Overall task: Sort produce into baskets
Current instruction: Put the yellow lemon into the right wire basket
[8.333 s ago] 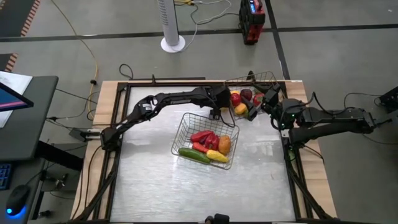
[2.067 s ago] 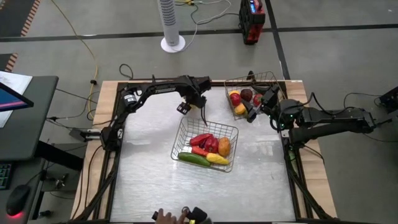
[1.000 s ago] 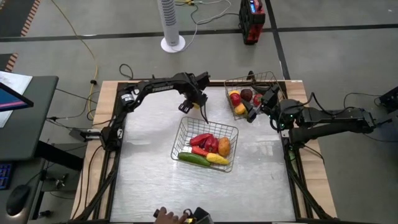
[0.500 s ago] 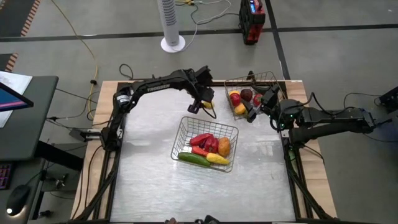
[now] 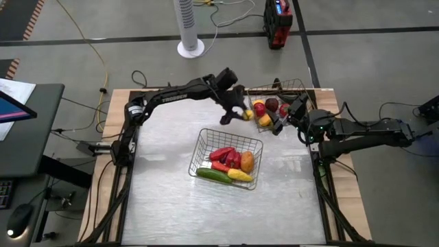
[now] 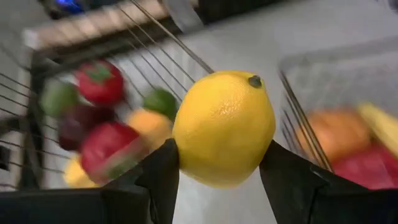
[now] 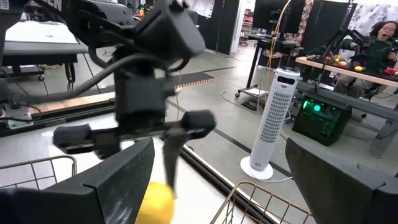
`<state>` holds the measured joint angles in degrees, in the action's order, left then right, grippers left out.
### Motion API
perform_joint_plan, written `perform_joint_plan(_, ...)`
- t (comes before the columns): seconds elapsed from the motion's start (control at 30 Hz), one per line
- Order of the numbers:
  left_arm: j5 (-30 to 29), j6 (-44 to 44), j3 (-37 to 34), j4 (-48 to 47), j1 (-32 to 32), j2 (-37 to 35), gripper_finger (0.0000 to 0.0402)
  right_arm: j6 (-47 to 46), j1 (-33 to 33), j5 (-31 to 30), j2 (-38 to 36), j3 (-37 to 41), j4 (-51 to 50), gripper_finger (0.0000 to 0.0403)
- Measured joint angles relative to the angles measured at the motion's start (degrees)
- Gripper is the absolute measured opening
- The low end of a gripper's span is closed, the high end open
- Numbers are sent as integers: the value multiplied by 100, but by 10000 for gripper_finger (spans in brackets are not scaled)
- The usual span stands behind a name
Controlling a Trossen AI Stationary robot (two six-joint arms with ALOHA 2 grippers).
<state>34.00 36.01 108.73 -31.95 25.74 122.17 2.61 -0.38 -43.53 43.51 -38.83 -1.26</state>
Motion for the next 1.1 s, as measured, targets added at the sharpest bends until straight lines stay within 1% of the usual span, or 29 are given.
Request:
perform_joint_plan(0.1, -38, -692, -23, 736, -22, 2, 186, 0, 0, 0, 1, 0, 0, 388)
perform_joint_plan(0.17, -203, -1123, -26, 1196, -35, 2, 187, 0, 0, 0, 1, 0, 1, 388)
perform_joint_plan(0.23, -575, -1539, -26, 1591, -54, 2, 188, 0, 0, 0, 0, 0, 0, 388)
perform_joint_plan(0.33, -1379, -1988, -26, 1966, -78, 2, 188, 0, -2, 0, 0, 0, 0, 388)
perform_joint_plan(0.43, -2131, -2064, -24, 2414, -121, 65, 189, -1, -2, 0, 0, 0, 2, 388)
perform_joint_plan(0.5, -2361, -2069, -28, 2540, -145, 110, 189, -2, -2, 0, 2, 0, 2, 388)
perform_joint_plan(0.57, -2427, -2066, -22, 3003, -189, 259, 190, -2, -2, 0, 0, 0, 4, 388)
perform_joint_plan(0.63, -2424, -2134, -35, 3082, -223, 365, 190, 3, -8, 0, 2, 0, 12, 388)
perform_joint_plan(0.67, -2430, -2138, -12, 3357, -258, 473, 190, 10, -9, 0, 2, 0, 20, 388)
perform_joint_plan(0.77, -2530, -2161, -4, 3289, -291, 567, 191, 26, -5, -2, 2, 0, 20, 388)
perform_joint_plan(0.83, -2660, -1977, -31, 3248, -314, 569, 196, 33, -18, -8, 2, 0, 17, 388)
perform_joint_plan(0.9, -2700, -1857, -31, 3222, -317, 554, 207, 53, -24, -13, 2, 0, 17, 388)
perform_joint_plan(0.97, -2654, -1926, -25, 3170, -313, 544, 226, 70, -50, -13, 2, 0, 21, 388)
perform_joint_plan(1.1, -2353, -1982, 24, 3129, -308, 544, 276, 66, -90, -13, 2, 0, 35, 388)
